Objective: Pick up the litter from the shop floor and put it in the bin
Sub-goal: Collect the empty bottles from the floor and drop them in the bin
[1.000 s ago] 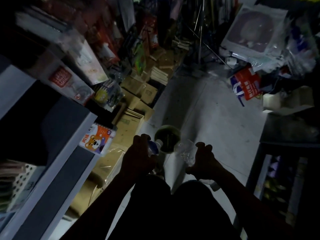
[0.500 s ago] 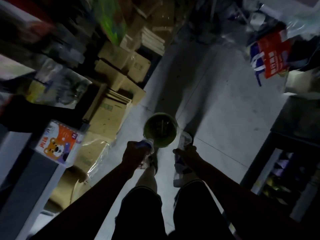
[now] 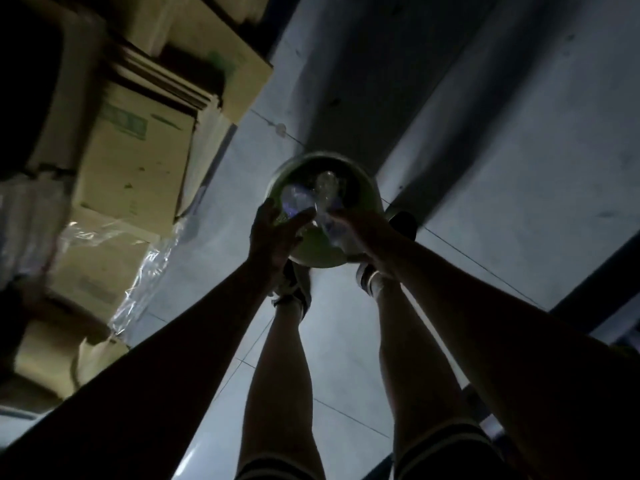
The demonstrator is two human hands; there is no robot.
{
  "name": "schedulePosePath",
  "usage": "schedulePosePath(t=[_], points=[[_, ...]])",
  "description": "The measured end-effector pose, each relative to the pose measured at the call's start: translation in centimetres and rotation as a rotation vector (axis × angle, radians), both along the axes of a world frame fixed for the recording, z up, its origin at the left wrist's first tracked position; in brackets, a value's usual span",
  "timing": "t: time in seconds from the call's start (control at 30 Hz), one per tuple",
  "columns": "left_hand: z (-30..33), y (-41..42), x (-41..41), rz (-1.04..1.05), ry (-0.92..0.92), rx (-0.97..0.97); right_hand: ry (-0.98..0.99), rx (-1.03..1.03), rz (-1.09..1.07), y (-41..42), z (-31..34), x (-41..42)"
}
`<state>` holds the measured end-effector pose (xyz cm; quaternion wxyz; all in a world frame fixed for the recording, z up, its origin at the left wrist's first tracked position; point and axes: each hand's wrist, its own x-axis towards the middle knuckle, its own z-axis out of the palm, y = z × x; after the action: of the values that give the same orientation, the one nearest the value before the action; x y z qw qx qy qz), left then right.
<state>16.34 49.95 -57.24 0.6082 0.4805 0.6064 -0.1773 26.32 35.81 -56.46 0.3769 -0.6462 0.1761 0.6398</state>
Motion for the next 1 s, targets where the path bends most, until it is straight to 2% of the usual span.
schedulePosePath(t=[0.1,0.2,0.37,0.53,0.77,1.0], points=[[-1.0,0.5,-0.3,-0.065,0.036,0.01,-0.138,0.026,0.064,-1.2,-0.2,0.4],[0.9,1.1,-1.1,-0.18,0.118,0.077,-0.201,-0.052,0.239,-3.3,0.9,-0.7],[9.2,0.9,-0.4,-0.56,0.122,0.198,-0.229,-0.173,0.391,-4.8,6.0,-0.9],[17.6,0.7,-0.2,-0.739,0.116,0.306,-0.286,-0.14,0.493,-4.9,14.7,0.0],[31.7,-1.7,1.0,-0.755,0.078,0.464,-0.537,-0.007,0.764,-5.2,28.5,3.1],[42.3,-6.5,-1.1,-0.572,0.049,0.617,-0.738,0.121,0.947,-5.7,40.3,6.0]])
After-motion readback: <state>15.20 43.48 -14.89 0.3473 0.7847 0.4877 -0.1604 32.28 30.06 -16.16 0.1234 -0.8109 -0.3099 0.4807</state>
